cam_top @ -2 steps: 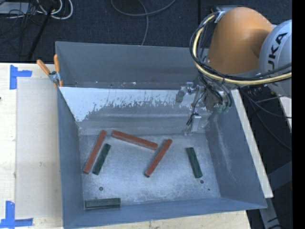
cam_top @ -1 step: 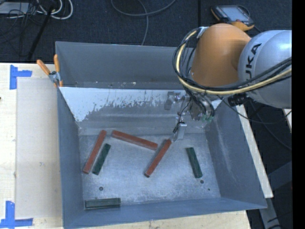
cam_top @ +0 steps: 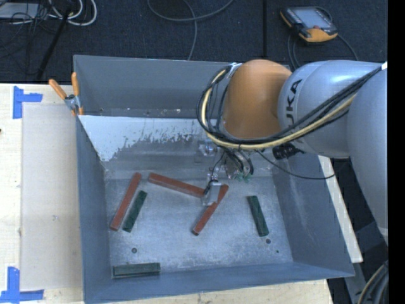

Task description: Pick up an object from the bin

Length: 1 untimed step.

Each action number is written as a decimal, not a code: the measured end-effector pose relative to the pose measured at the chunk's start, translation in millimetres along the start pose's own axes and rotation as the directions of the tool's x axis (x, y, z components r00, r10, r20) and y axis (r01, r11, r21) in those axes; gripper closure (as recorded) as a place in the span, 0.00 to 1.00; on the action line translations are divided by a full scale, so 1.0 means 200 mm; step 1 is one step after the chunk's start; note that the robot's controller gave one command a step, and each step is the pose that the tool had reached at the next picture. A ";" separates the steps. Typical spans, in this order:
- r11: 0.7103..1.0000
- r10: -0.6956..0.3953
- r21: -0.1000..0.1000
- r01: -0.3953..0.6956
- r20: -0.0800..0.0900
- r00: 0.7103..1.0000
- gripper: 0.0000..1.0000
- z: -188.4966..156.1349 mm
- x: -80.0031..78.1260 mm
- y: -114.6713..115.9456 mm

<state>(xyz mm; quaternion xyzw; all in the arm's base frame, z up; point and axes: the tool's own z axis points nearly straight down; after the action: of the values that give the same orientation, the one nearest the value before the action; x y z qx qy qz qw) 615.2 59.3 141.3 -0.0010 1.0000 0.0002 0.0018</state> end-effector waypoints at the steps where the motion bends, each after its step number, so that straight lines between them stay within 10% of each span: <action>1: 1.000 -0.031 0.000 0.031 -0.009 0.999 0.00 0.19 0.03 0.13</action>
Offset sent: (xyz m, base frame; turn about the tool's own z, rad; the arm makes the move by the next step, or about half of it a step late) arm -0.0037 -0.0001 -0.0664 -0.0201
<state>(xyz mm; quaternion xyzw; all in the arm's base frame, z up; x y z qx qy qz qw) 609.3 85.4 103.4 -0.0168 0.9999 0.0001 -0.0025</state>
